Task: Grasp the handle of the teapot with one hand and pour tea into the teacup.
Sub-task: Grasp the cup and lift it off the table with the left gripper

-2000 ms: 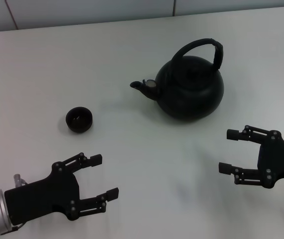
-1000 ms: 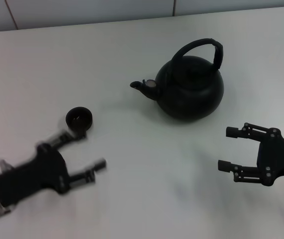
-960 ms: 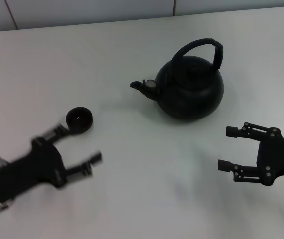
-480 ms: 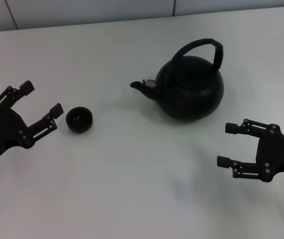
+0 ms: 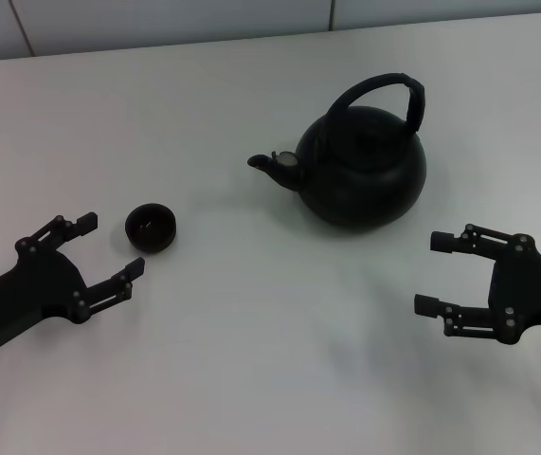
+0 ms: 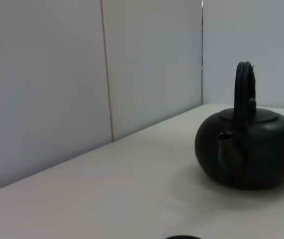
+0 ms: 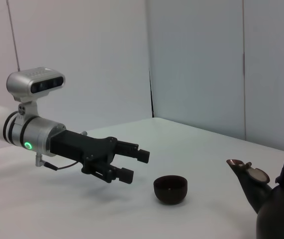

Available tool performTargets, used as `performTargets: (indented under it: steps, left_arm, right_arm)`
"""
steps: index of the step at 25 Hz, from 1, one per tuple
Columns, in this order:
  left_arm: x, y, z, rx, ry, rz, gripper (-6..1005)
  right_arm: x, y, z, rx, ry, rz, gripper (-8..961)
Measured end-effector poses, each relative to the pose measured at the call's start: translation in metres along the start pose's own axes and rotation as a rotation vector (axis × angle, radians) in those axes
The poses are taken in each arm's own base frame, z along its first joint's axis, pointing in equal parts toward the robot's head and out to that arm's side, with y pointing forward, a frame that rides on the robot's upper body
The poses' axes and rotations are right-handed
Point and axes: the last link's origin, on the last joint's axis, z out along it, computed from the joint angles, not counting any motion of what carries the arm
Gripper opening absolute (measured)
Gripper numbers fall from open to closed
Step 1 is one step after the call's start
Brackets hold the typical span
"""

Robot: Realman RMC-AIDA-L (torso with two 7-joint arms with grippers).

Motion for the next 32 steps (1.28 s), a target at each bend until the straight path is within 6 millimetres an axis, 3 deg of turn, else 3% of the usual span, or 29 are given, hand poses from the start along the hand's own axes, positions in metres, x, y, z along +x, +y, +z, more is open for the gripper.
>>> performTargets:
  steps: [8, 24, 32]
  left_arm:
    - [-0.003, -0.002, 0.006, 0.006, -0.039, 0.011, 861]
    - [0.003, -0.010, 0.044, 0.001, -0.110, 0.035, 862]
    - [0.004, -0.011, 0.051, 0.000, -0.126, 0.046, 862]
  right_arm:
    - [-0.001, 0.000, 0.000, 0.000, -0.002, -0.001, 799]
    - [-0.002, 0.000, 0.000, 0.002, -0.015, 0.000, 796]
    - [-0.002, 0.000, 0.000, 0.001, -0.017, 0.000, 795]
